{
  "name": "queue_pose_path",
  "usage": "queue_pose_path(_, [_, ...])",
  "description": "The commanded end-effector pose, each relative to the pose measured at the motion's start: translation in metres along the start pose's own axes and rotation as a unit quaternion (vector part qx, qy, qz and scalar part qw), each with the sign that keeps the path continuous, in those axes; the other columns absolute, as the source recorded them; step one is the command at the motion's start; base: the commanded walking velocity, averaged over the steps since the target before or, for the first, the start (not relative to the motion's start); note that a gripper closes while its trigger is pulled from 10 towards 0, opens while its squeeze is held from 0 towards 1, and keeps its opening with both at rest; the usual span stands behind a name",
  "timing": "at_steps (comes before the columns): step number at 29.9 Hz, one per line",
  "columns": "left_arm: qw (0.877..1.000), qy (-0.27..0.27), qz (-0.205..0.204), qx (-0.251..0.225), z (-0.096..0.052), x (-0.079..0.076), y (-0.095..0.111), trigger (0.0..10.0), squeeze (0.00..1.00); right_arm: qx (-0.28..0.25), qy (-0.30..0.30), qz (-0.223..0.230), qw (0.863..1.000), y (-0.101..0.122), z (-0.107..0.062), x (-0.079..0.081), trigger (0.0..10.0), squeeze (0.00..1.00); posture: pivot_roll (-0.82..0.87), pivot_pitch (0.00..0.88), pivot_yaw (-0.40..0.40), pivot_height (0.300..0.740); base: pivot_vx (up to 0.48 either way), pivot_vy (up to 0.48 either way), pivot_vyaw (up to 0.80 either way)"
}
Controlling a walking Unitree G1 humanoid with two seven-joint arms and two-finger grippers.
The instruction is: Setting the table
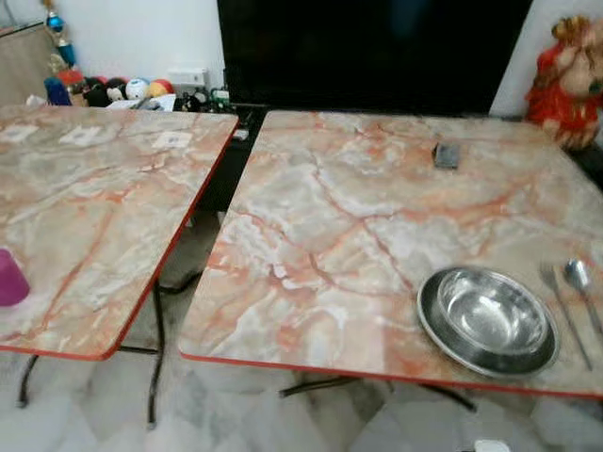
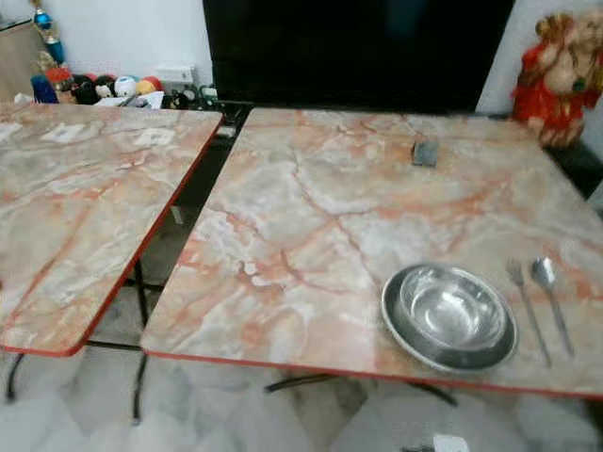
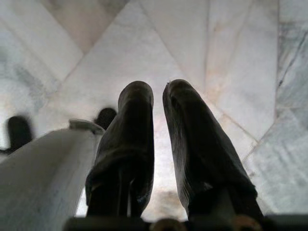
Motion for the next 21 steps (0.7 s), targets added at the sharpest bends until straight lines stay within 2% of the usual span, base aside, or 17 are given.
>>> queue_pose_path(1, [1.000,0.009,-0.004,0.009,-0.0019,0.0078,-0.0050,10.0,0.00,-0.007,0.006,0.005,1.000,0.0052,0.0015,0.0045,10.0,0.00,0.03,0.084,-0.020,0.740,0.000,0.345,0.00])
queue_pose_path(21, [1.000,0.011,-0.009,0.011,-0.0001,0.0079,-0.0015,10.0,0.00,-0.006,0.008,0.002,1.000,0.0057,0.0016,0.0047,10.0,0.00,0.04,0.094,-0.024,0.740,0.000,0.345,0.00])
Point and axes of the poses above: a point about 5 cm out from each wrist's last joint towards the gripper, its own z axis pointing out of the wrist towards the gripper, its own y axis along the axis of the wrist's last joint, x = y × z, the point moved 2 cm from there along z, pointing out of the wrist towards the gripper, and after that the axes turned 4 degrees about z, right-handed, at the moved point
